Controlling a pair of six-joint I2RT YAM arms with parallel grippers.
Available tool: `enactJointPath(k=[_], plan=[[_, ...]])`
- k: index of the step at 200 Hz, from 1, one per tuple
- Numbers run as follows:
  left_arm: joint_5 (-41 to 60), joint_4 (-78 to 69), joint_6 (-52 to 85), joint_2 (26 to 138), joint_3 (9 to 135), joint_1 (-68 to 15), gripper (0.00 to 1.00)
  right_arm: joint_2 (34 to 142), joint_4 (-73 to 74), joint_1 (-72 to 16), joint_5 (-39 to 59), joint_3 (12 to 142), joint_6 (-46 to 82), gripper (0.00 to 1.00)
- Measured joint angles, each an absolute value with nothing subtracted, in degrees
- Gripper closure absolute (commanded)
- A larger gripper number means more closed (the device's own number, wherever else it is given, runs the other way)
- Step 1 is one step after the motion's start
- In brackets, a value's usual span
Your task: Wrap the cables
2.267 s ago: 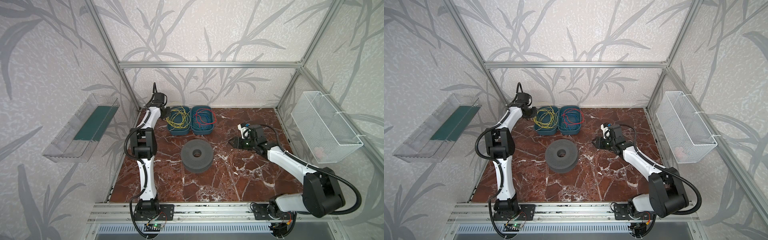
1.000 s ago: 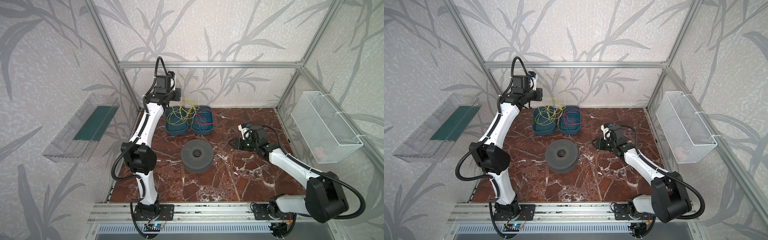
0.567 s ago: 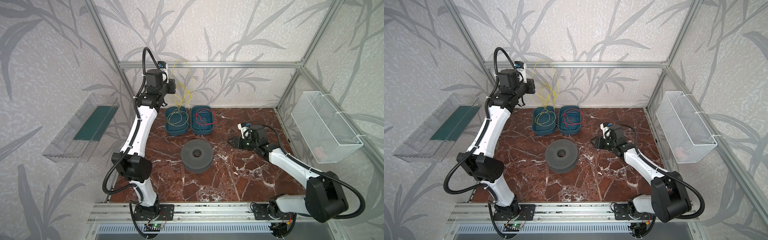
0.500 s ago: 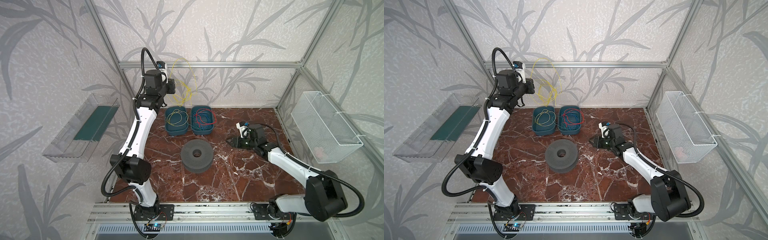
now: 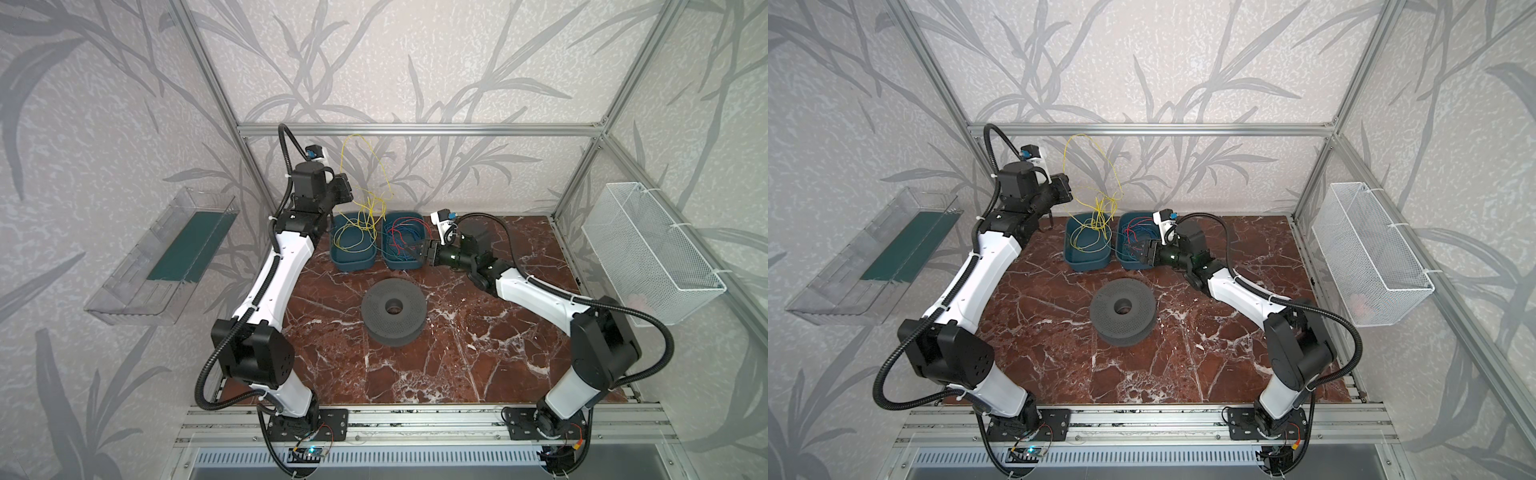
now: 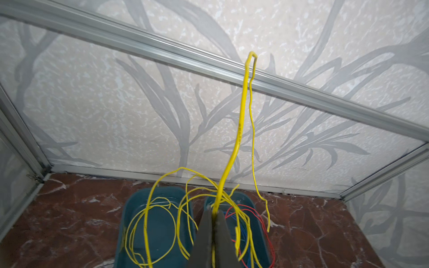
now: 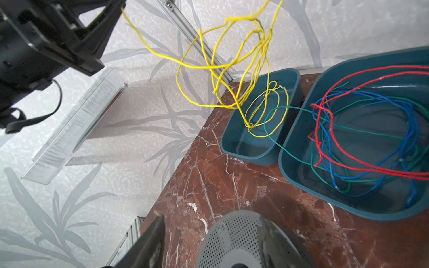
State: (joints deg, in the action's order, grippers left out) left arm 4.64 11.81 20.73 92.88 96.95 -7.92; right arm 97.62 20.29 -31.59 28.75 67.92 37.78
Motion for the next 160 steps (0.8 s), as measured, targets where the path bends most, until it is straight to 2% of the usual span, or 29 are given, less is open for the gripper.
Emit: enactJointPath(k=[31, 83, 160], plan=[[4.89, 9.28, 25.21, 90.65, 96.88, -7.92, 1.00, 101.86, 24.88, -31.55, 28.84, 67.22, 41.15, 0.34], [7.25, 6.72, 29.74, 87.85, 96.88, -7.81, 1.00, 105.75, 30.81, -31.44, 31.38, 68.75, 44.23, 0.25], [11.14, 6.37, 35.66, 87.50, 96.88, -7.81, 1.00, 116.90, 37.26, -31.40, 35.18, 87.35, 47.03, 0.22]])
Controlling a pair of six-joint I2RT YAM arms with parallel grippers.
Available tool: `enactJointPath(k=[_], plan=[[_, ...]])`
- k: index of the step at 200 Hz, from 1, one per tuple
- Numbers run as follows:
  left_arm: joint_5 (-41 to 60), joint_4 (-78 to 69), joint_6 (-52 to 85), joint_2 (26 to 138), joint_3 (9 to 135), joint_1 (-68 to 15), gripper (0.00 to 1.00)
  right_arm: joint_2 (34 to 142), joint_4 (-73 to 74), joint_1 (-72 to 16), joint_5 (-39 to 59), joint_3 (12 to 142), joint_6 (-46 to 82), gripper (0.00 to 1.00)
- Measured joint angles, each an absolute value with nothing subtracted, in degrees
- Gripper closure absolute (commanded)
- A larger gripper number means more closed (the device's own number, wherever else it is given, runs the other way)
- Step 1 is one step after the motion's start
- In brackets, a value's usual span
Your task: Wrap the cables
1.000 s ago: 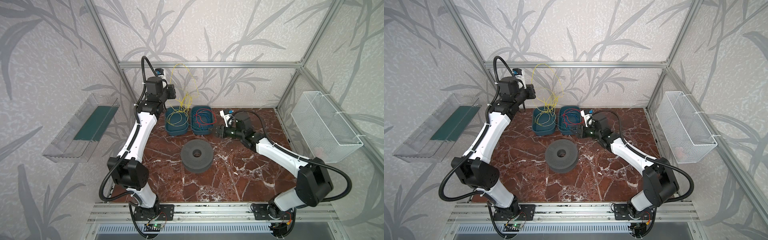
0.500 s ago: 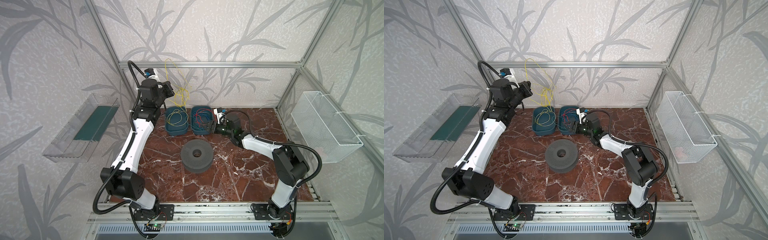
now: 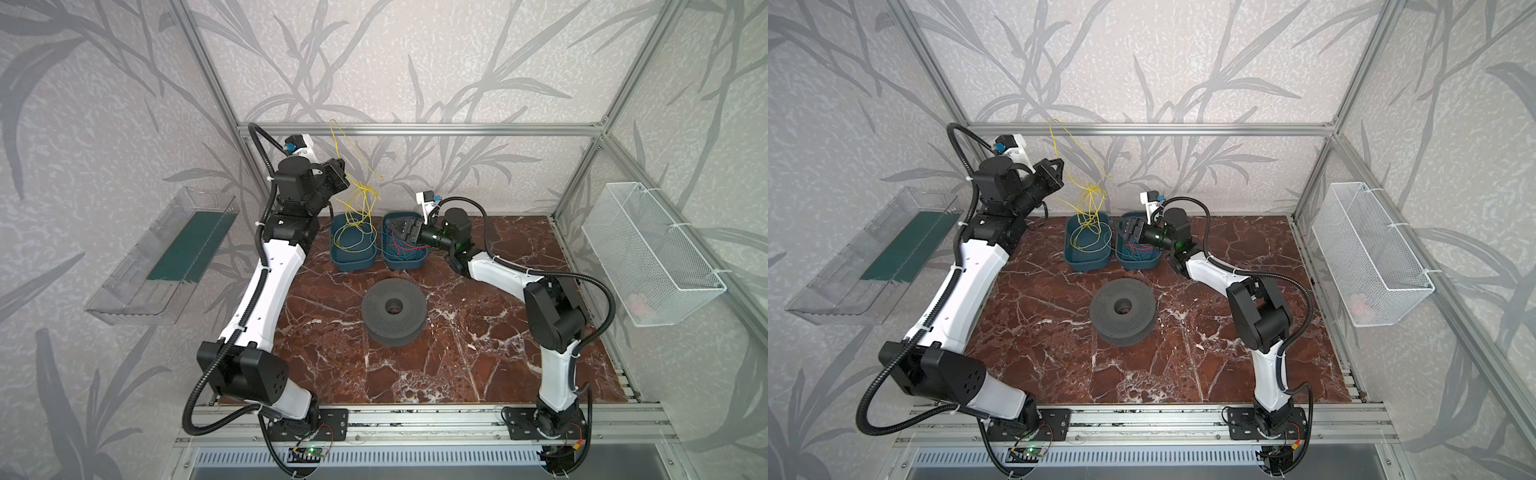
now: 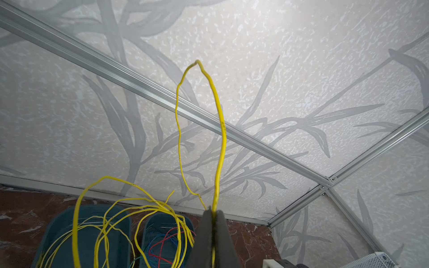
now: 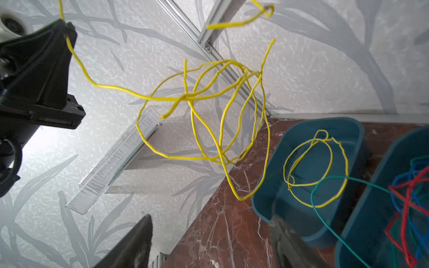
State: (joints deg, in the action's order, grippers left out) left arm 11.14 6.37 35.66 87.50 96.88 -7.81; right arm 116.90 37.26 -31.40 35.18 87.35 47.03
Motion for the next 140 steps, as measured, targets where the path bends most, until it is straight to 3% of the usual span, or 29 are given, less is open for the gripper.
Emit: enactJointPath(k=[74, 140], plan=[[12.91, 5.21, 38.35, 86.78, 96.88, -7.81, 1.00, 123.52, 36.12, -33.95, 38.22, 94.21, 46.41, 0.23], [13.89, 5.10, 39.99, 86.76, 96.88, -7.81, 1.00, 131.63, 34.28, -35.62, 39.09, 103.11, 45.39, 0.31]])
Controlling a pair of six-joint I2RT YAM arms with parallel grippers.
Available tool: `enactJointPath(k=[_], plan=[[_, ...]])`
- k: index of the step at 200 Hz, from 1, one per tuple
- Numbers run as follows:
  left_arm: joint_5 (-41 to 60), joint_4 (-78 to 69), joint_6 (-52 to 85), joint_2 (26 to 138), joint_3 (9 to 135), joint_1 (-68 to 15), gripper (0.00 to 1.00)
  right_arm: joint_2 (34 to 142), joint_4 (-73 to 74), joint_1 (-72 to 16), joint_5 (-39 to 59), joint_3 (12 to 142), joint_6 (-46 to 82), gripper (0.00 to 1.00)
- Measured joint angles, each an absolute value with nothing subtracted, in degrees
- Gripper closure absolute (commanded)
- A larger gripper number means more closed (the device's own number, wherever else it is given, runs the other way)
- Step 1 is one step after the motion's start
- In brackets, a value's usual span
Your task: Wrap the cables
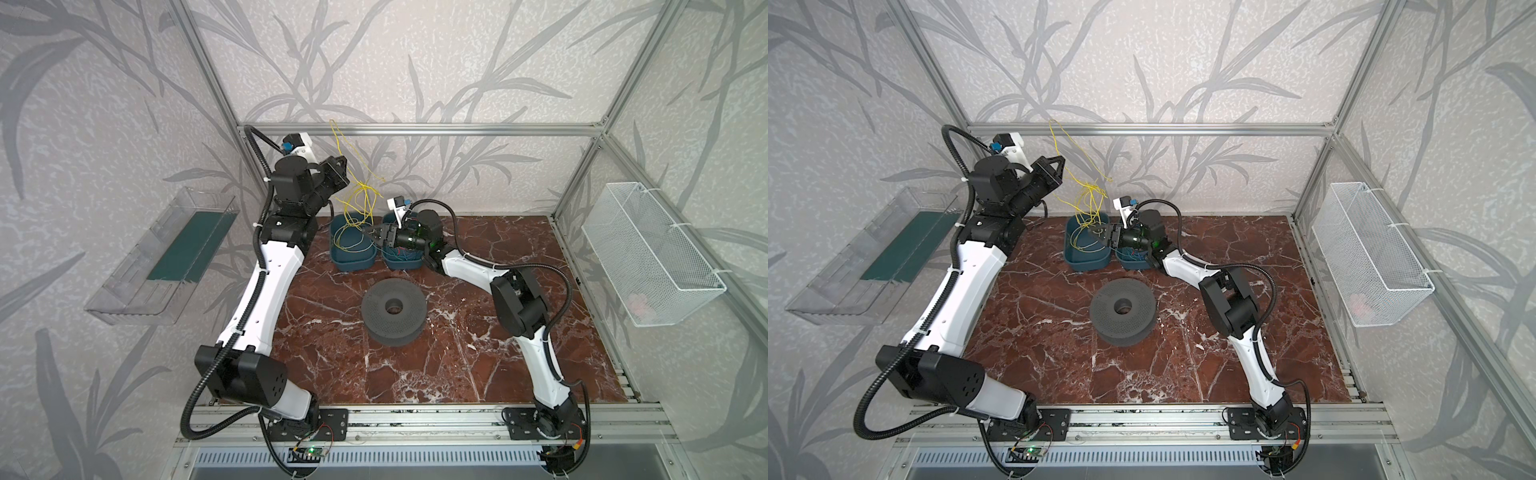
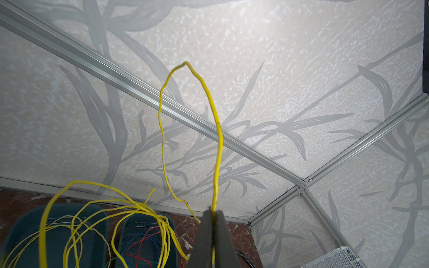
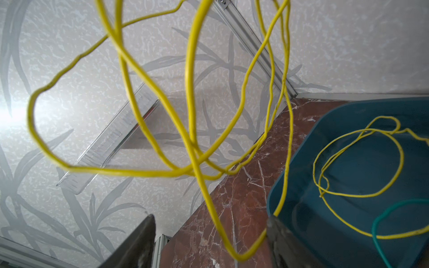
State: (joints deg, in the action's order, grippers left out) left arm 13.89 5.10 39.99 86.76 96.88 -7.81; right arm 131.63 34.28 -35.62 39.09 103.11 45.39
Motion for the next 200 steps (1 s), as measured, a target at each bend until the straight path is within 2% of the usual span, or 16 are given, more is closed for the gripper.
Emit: enactJointPath(k=[22, 45, 76, 100, 149, 200], plan=[[14.02, 5.06, 40.45, 86.76, 96.88, -7.81, 1.00, 132.70, 31.90, -35.62, 37.78, 106.04, 44.23, 0.42], [14.13, 5.08, 40.82, 86.76, 96.88, -7.81, 1.00, 132.86, 30.61, -35.55, 36.69, 108.22, 43.46, 0.45], [14.50, 4.64, 41.25, 86.76, 96.88, -7.81, 1.00, 134.06, 28.97, -35.53, 36.21, 112.84, 43.22, 0.83], [14.46, 4.62, 40.69, 86.76, 96.88, -7.73, 1.00, 134.04, 29.15, -35.53, 36.27, 112.36, 43.13, 1.00], [14.66, 3.14, 38.20, 87.39, 97.58, -4.56, 1.00, 130.02, 31.81, -35.57, 39.00, 95.20, 42.63, 1.00], [13.80, 0.97, 34.70, 90.28, 102.83, 0.86, 1.00, 113.47, 30.37, -33.56, 39.13, 71.13, 37.15, 1.00]])
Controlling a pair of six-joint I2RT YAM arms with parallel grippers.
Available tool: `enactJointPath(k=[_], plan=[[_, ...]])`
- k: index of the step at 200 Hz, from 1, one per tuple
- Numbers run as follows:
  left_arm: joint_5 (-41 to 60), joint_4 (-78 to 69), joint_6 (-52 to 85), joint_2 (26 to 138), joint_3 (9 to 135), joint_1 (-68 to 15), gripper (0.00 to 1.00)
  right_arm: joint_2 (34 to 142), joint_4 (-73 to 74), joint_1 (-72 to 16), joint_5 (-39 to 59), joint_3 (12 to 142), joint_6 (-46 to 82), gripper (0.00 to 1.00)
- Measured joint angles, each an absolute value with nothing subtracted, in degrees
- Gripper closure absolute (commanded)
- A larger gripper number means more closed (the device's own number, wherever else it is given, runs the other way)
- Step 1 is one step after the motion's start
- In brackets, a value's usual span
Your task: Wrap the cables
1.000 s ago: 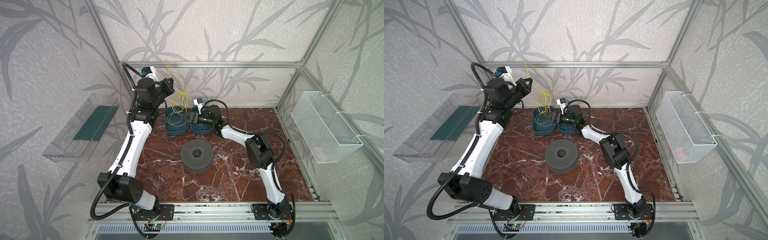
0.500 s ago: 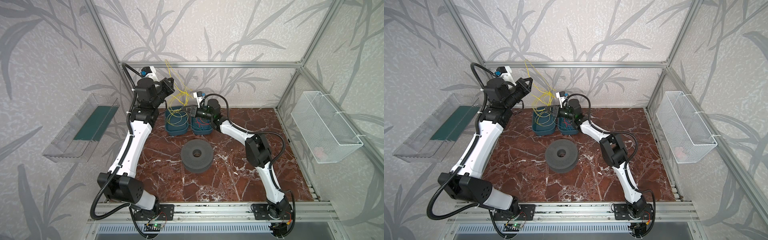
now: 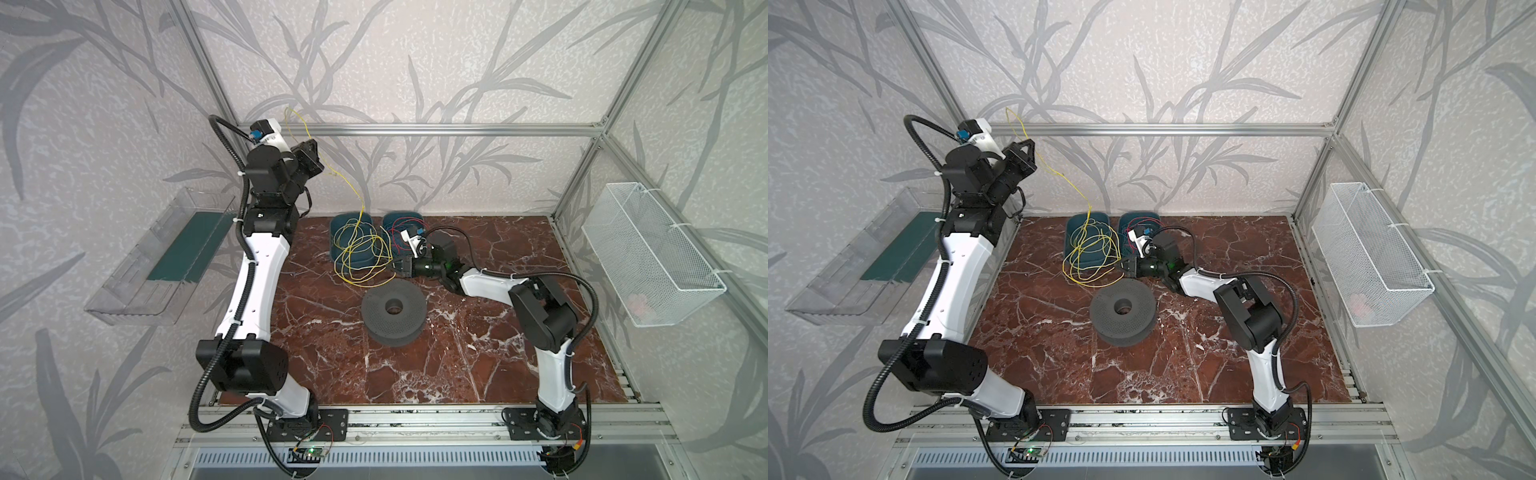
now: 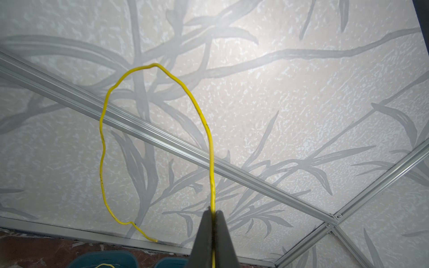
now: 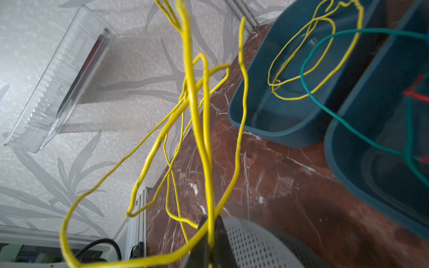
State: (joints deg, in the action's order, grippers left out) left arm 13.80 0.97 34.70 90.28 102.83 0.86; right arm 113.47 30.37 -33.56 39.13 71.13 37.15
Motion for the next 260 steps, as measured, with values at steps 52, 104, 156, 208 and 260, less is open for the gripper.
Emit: enactJointPath(k=[52, 104, 156, 208, 260], plan=[[12.53, -2.66, 31.55, 90.35, 104.92, 1.45, 1.00, 97.89, 29.61, -26.06, 38.17, 59.57, 34.57, 1.00], [10.37, -3.55, 30.59, 90.35, 104.95, 2.92, 1.00, 80.58, 19.77, -14.37, 32.18, 46.48, 31.77, 1.00], [10.09, -3.44, 30.65, 91.07, 107.74, 3.05, 1.00, 66.81, 8.43, -3.22, 22.57, 41.01, 31.07, 1.00], [10.39, -1.85, 30.52, 94.45, 113.89, 3.25, 1.00, 59.64, -3.77, -0.19, 13.17, 39.94, 29.71, 1.00], [16.27, -1.50, 33.21, 95.77, 112.84, 3.20, 1.00, 53.65, -10.13, 0.75, 10.09, 38.57, 28.42, 1.00]])
